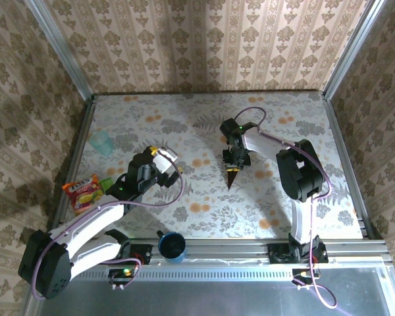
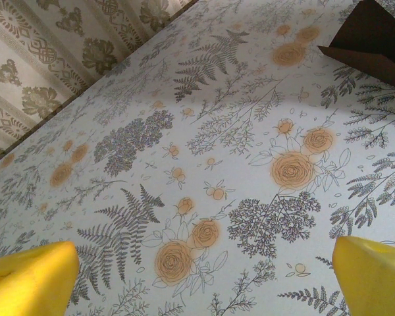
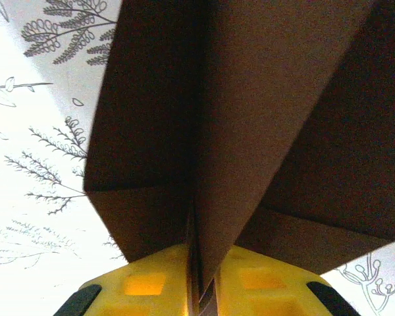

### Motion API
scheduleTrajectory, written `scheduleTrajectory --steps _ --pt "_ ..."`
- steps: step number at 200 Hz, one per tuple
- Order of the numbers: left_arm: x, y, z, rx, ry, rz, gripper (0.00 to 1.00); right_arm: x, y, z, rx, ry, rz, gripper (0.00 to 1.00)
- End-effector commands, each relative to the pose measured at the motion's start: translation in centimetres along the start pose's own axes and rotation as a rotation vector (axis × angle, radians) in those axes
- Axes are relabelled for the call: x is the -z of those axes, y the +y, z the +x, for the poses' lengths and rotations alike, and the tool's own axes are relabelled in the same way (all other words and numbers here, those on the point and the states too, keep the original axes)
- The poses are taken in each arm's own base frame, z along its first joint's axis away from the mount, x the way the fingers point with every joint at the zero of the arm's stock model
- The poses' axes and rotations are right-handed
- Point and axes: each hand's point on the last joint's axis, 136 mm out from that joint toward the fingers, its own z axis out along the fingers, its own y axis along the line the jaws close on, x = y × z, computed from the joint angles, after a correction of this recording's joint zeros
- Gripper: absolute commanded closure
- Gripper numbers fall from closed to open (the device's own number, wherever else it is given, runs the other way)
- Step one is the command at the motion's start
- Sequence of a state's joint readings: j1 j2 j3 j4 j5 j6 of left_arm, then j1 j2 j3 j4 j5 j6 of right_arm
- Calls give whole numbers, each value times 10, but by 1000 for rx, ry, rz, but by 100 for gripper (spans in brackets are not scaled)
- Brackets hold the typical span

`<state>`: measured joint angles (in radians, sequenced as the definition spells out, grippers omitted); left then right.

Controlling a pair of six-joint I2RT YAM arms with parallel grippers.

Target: Fold a paper plane with a square sheet of paper (fold left side to right side)

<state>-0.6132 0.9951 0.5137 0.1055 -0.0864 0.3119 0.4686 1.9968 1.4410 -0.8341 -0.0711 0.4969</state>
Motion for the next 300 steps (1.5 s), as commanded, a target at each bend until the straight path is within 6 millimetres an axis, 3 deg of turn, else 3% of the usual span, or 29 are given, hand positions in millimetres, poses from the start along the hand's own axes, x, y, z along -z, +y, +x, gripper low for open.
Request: scheduleTrajectory --steps 1,129,178,236,300 --pt "0 4 -8 -17 -13 -6 0 -7 -2 0 4 1 31 81" --pt "1 4 -8 -17 -14 -6 0 -22 -7 7 5 30 60 86" --pt "2 5 -9 -17 -17 -8 0 -13 -6 5 4 7 53 92" --pt "3 5 -10 -16 -24 -10 0 18 -2 -16 20 -62 54 96" --pt "5 6 -13 -14 -34 -10 0 17 5 -50 20 -48 62 95"
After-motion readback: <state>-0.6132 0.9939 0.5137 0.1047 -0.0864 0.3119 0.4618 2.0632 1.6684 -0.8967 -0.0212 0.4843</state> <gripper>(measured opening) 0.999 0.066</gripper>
